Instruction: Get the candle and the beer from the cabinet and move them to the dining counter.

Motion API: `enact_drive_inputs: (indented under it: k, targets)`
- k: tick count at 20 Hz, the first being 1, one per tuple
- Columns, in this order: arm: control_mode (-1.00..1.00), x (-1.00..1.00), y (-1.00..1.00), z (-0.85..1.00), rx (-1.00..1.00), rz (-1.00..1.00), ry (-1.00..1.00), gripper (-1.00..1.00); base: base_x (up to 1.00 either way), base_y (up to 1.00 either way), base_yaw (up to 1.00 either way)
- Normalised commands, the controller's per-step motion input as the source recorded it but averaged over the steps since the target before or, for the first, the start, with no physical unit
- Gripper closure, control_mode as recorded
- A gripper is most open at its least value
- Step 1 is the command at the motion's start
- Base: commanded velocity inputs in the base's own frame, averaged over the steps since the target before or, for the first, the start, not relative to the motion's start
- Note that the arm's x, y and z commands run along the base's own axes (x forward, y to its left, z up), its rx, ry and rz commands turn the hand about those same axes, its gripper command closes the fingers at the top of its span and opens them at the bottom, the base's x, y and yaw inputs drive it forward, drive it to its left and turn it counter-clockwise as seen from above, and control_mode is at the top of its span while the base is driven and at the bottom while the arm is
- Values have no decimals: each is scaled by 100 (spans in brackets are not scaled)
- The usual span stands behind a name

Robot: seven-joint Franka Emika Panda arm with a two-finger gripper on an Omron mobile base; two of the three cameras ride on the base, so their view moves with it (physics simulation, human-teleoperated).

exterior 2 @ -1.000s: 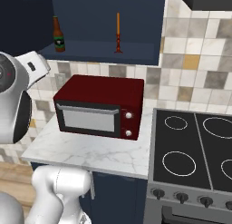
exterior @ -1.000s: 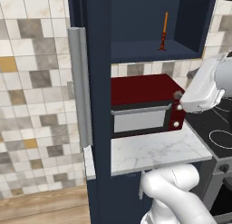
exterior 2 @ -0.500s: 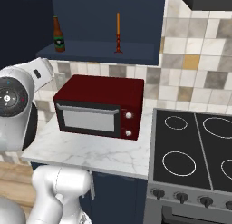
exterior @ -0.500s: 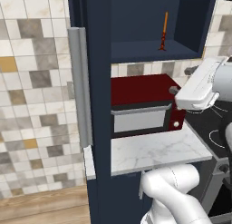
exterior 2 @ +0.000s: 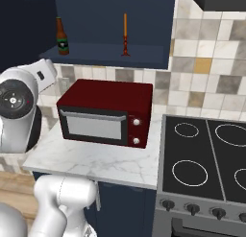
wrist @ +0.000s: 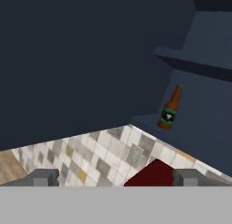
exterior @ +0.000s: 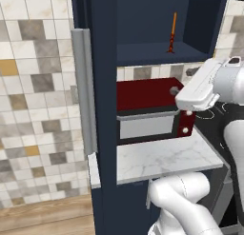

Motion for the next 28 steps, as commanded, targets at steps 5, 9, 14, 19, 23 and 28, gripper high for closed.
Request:
enact_drive_inputs:
  k: [5,9,14,19,23,28]
  targets:
    - [-100,45,6,5,5,8,0,-100,0,0,0]
    - [-100,50,5,8,3,4,0,-100,0,0,0]
    - [-100,47,13,8,0,-5,0,-100,0,0,0]
    - [-100,46,9,9,0,-12,0,-100,0,0,0]
    - [-100,42,0,5,0,-12,0,-100,0,0,0]
    - [-100,38,0,4,1,-5,0,-100,0,0,0]
